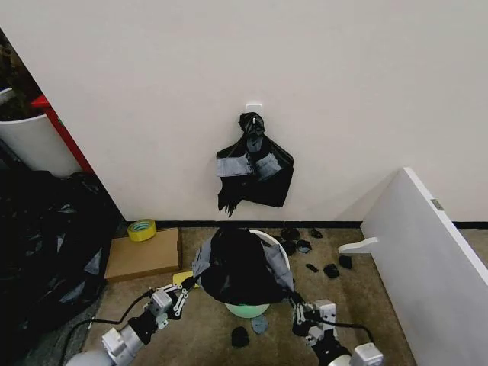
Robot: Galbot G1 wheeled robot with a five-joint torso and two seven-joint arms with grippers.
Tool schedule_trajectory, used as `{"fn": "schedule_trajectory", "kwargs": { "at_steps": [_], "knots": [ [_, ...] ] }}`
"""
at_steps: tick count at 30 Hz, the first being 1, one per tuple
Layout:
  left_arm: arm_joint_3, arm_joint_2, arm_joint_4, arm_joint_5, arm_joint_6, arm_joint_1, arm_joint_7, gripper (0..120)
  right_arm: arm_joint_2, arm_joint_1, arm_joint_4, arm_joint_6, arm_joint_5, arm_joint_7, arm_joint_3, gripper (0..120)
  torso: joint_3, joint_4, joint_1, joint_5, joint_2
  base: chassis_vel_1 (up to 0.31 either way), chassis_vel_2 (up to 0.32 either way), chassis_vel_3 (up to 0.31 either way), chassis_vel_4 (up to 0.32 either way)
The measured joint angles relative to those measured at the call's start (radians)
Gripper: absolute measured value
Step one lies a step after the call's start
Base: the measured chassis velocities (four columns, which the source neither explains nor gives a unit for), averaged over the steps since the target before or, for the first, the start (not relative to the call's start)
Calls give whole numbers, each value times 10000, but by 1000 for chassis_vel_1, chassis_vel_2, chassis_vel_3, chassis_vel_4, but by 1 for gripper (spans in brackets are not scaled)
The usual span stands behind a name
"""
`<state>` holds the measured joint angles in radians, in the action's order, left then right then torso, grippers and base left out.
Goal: Place the garbage bag over the trash bin.
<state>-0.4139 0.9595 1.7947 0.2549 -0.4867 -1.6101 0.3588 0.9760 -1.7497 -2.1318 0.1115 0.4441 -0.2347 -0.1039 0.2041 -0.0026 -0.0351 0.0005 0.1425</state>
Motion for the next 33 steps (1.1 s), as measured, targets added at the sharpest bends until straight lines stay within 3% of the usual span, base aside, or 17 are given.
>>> {"fn": "schedule_trajectory", "kwargs": {
  "at_steps": [3,13,26,33],
  "knots": [
    [142,31,-129,-325,-36,8,-284,0,41,36,175,10,-76,20,46,0,0,0,0,1,0,0,0,0,0],
    [189,-24,13,-2079,16,-591,-2613,0,366,164,620,-303,-480,-388,259,0,0,1,0,2,0,0,0,0,0],
    [709,917,-1210,-2479,153,43,-2805,0,602,322,1574,-582,-1909,-611,176,0,1,0,0,0,0,0,0,0,0],
    [800,1481,-1652,-2397,285,434,-2819,0,814,747,2329,-117,-2198,-230,-8,0,1,0,0,1,0,0,0,0,0]
  ]
}}
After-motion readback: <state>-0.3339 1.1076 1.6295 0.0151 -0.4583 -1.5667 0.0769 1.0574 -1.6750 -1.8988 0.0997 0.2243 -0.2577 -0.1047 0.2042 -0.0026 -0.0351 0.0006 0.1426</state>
